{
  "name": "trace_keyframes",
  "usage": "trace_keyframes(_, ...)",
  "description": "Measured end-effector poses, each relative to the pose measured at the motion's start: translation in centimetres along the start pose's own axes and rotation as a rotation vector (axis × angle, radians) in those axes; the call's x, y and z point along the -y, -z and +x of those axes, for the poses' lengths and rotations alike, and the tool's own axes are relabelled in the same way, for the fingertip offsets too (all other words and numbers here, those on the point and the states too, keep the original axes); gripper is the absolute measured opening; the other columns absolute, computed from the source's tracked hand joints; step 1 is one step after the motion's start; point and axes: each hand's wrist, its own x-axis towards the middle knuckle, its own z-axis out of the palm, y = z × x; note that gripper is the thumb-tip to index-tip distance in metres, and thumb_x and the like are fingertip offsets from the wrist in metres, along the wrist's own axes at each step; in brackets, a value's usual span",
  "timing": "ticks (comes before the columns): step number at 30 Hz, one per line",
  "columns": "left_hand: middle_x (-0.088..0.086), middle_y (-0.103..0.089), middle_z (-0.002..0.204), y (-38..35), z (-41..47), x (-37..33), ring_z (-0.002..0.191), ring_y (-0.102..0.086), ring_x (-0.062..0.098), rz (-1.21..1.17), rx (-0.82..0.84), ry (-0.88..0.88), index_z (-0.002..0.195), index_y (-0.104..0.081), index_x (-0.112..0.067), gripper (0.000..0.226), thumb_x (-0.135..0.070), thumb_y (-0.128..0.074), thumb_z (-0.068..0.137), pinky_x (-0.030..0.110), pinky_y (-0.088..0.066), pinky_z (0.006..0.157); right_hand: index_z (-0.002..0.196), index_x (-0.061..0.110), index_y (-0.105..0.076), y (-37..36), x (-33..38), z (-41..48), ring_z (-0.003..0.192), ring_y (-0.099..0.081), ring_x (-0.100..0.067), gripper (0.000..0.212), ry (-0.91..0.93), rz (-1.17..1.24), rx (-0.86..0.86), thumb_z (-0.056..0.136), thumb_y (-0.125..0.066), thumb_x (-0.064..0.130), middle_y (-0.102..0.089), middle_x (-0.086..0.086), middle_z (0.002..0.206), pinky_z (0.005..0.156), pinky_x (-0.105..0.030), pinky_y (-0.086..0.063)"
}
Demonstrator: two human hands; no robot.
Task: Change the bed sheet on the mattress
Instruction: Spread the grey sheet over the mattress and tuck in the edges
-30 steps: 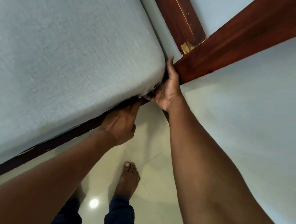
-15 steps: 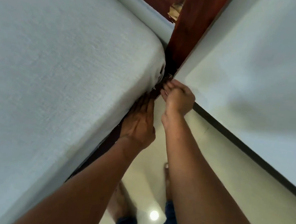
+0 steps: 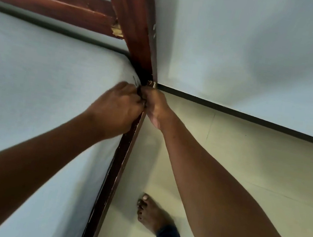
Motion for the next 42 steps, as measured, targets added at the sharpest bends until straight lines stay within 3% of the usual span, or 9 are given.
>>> trace_keyframes(6, 0.000, -0.071, 0.104, 0.0, 3.1, 3.9, 0.108, -0.054, 0.023, 0.318, 0.246, -0.138, 0.104, -0.074, -0.021, 0.036, -0.024, -0.047, 0.081, 0.039, -0.033, 0.102, 0.110, 0.003, -0.065, -0.6, 2.8, 1.4, 0.088, -0.056, -0.025, 0.029, 0.125, -0.084, 0.000, 0.104, -0.040, 0.014, -0.059, -0.012, 0.094, 0.081, -0.040, -0.051)
trace_keyframes(10, 0.012, -0.074, 0.093, -0.2, 2.5, 6.5, 0.096, -0.064, 0.033, -0.036, 0.122, -0.180, 0.092, -0.075, -0.007, 0.021, -0.007, -0.059, 0.078, 0.048, -0.045, 0.101, 0.128, 0.002, -0.065, -2.5, 4.0, 3.2, 0.115, -0.062, -0.032, 0.054, 0.189, -0.263, -0.063, 0.085, -0.051, 0.033, -0.066, -0.017, 0.124, 0.108, -0.049, -0.048)
trace_keyframes(14, 0.016, -0.072, 0.110, 1.1, 1.0, 7.6, 0.106, -0.065, 0.035, -0.319, -0.054, -0.016, 0.108, -0.073, -0.003, 0.036, -0.009, -0.049, 0.082, 0.048, -0.053, 0.096, 0.113, 0.006, -0.071, -3.6, 3.1, 5.3, 0.112, -0.061, -0.027, 0.048, 0.162, -0.140, -0.064, 0.089, -0.053, 0.044, -0.067, -0.012, 0.118, 0.103, -0.039, -0.047)
trace_keyframes(19, 0.023, -0.064, 0.122, 0.1, 0.8, 8.6, 0.112, -0.057, 0.040, -0.254, -0.169, 0.210, 0.130, -0.059, -0.002, 0.047, -0.025, -0.047, 0.090, 0.046, -0.047, 0.097, 0.119, 0.024, -0.075, -2.7, 1.4, 7.7, 0.110, -0.068, -0.026, 0.066, 0.109, -0.067, -0.065, 0.064, -0.064, 0.059, -0.073, -0.004, 0.119, 0.101, -0.051, -0.054)
trace_keyframes(25, 0.025, -0.069, 0.110, -1.4, 3.4, 9.8, 0.102, -0.063, 0.044, -0.189, -0.026, 0.256, 0.119, -0.064, -0.003, 0.057, -0.045, -0.035, 0.094, 0.049, -0.051, 0.090, 0.143, 0.016, -0.054, -2.7, 3.6, 4.3, 0.117, -0.062, -0.031, 0.054, -0.011, -0.095, -0.046, 0.097, -0.042, 0.041, -0.064, -0.012, 0.133, 0.093, -0.048, -0.057)
trace_keyframes(30, 0.015, -0.069, 0.087, -1.6, 4.7, 10.1, 0.087, -0.066, 0.039, -0.185, 0.063, 0.338, 0.099, -0.067, -0.007, 0.063, -0.053, -0.023, 0.091, 0.039, -0.045, 0.077, 0.135, 0.014, -0.060, -2.2, 3.4, 4.2, 0.109, -0.066, -0.029, 0.043, -0.014, -0.263, -0.029, 0.102, -0.045, 0.037, -0.068, -0.007, 0.121, 0.093, -0.047, -0.059)
trace_keyframes(35, 0.018, -0.066, 0.125, -1.1, 1.8, 7.6, 0.131, -0.050, 0.037, -0.171, -0.187, 0.433, 0.121, -0.064, -0.003, 0.042, -0.020, -0.036, 0.096, 0.047, -0.036, 0.115, 0.085, 0.030, -0.078, -0.1, 0.2, 2.7, 0.092, -0.073, -0.024, 0.031, 0.259, -0.307, -0.341, 0.073, -0.050, 0.022, -0.077, 0.000, 0.095, 0.085, -0.046, -0.062)
trace_keyframes(38, 0.019, -0.069, 0.115, -0.3, -1.0, 2.6, 0.120, -0.056, 0.040, -0.251, -0.476, 0.537, 0.111, -0.068, 0.000, 0.042, -0.002, -0.040, 0.080, 0.047, -0.042, 0.102, 0.100, 0.024, -0.080, -0.9, 1.1, 1.5, 0.107, -0.070, -0.025, 0.026, 0.365, -0.212, -0.220, 0.084, -0.060, 0.029, -0.077, -0.002, 0.107, 0.102, -0.048, -0.053)
trace_keyframes(42, 0.015, -0.067, 0.096, -3.4, -3.8, -6.1, 0.096, -0.058, 0.037, -0.460, -0.449, 0.522, 0.099, -0.069, -0.002, 0.035, 0.001, -0.042, 0.076, 0.048, -0.045, 0.082, 0.142, 0.011, -0.057, -4.0, 2.2, 3.4, 0.134, -0.053, -0.026, 0.093, 0.239, -0.323, -0.078, 0.072, -0.048, 0.072, -0.060, -0.010, 0.143, 0.117, -0.046, -0.038)
